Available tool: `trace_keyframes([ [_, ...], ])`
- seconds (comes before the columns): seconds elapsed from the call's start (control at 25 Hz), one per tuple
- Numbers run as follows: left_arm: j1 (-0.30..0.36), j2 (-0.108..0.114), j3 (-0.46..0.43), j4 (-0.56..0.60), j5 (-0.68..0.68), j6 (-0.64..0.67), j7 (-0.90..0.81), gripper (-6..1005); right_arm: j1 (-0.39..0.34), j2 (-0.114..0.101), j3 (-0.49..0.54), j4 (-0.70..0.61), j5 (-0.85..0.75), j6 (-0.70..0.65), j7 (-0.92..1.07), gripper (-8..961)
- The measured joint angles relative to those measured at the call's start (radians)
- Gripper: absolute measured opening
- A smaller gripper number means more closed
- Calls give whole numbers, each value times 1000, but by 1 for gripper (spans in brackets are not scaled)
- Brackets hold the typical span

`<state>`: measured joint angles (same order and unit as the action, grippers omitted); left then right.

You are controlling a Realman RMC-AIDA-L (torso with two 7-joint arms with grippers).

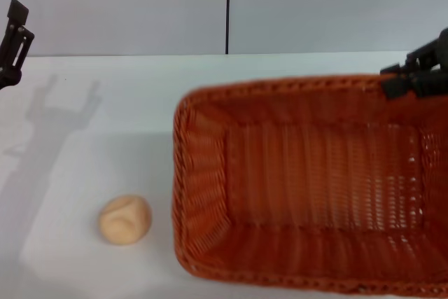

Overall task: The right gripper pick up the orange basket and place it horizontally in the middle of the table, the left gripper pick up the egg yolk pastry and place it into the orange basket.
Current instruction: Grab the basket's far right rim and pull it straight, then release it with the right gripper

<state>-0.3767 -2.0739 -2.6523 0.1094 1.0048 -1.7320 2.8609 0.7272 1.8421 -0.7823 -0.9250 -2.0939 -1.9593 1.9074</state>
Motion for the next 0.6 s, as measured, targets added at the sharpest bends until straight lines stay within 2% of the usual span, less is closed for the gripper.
trace_keyframes([
  [0.32,-4,0,5,5,1,2,0,795,10,23,-36,61,-74,50,-60,165],
  [0.6,-4,0,9,6,2,6,0,795,32,25,-37,105,-88,85,-87,165],
])
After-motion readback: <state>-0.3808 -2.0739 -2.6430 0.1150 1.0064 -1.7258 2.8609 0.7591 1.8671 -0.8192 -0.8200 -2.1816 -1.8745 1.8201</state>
